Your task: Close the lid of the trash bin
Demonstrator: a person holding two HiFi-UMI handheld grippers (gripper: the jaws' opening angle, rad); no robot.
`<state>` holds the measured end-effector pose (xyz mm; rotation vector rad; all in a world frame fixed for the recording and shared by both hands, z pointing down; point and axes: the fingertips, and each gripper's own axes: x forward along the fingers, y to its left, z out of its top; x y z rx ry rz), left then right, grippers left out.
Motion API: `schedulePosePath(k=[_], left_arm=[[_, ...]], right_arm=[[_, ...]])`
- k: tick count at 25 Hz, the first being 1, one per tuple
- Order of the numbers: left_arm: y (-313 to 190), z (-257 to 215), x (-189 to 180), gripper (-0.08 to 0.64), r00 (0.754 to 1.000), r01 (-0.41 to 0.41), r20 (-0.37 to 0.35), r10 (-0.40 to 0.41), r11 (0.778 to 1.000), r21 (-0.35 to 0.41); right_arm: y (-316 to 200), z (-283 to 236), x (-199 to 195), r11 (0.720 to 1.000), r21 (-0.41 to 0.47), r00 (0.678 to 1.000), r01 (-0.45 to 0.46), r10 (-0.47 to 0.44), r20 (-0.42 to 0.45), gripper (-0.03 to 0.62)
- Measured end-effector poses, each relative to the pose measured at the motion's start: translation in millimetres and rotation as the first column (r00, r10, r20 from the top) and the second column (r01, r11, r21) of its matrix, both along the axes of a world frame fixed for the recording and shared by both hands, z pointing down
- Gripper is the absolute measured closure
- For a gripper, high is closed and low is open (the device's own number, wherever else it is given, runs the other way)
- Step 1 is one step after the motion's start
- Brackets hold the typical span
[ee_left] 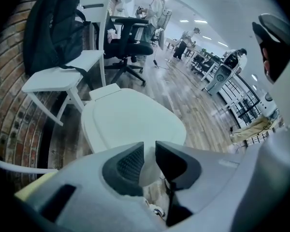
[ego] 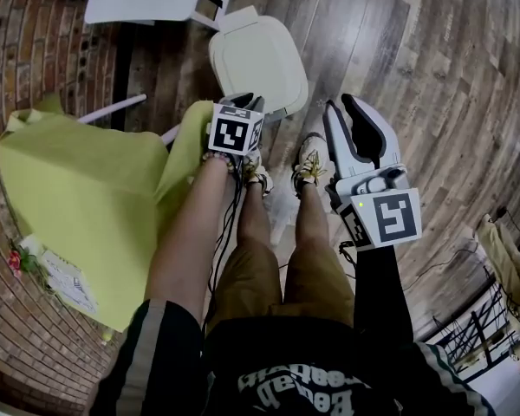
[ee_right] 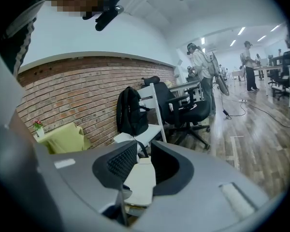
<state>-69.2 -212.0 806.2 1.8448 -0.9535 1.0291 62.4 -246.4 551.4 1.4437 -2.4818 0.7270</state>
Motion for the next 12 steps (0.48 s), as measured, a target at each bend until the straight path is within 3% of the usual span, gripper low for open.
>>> schedulePosePath(k=[12], left_arm=[[15.9,21.4,-3.8,0.474,1.0,0.025,0.004,-0.025,0.999,-0.044]], right_arm=[[-9.8,2.1,-3.5,1.0,0.013,0.999,0.024,-0.024,0.021,0.489]])
